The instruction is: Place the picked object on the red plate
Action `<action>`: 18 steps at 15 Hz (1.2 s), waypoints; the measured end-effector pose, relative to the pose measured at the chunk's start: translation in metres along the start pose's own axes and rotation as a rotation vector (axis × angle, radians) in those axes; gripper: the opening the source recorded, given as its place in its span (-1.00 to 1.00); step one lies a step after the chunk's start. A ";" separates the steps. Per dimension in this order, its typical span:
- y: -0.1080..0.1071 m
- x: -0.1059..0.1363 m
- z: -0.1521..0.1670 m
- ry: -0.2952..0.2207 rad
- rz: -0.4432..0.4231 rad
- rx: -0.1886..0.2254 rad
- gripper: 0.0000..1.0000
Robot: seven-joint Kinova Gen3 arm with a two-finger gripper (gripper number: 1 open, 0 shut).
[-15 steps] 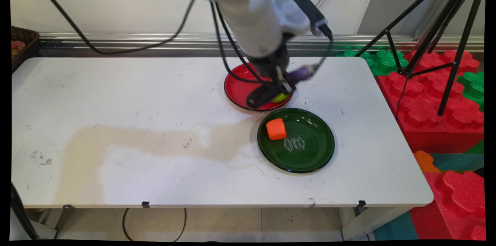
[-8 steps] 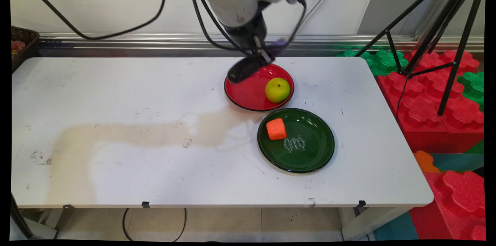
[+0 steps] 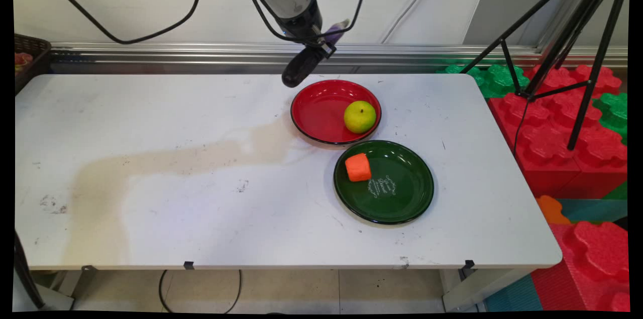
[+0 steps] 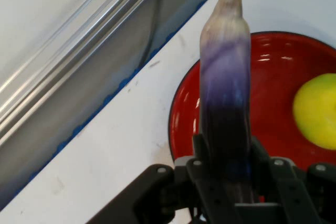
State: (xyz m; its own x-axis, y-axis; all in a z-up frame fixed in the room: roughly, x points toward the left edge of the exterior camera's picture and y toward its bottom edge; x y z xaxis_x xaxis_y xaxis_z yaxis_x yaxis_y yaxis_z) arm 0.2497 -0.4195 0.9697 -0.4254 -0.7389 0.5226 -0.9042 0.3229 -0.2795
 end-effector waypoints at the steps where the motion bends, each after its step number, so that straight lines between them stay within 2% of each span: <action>1: -0.006 -0.001 0.012 -0.004 -0.040 0.009 -1.00; 8: -0.019 -0.004 0.067 -0.015 -0.177 0.004 -1.00; 18: -0.013 -0.004 0.147 -0.035 -0.305 -0.038 -1.00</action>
State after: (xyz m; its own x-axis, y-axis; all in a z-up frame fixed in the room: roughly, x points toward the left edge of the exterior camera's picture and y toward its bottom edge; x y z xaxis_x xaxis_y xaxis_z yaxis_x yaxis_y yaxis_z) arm 0.2688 -0.5075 0.8528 -0.1336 -0.8249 0.5493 -0.9910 0.1050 -0.0835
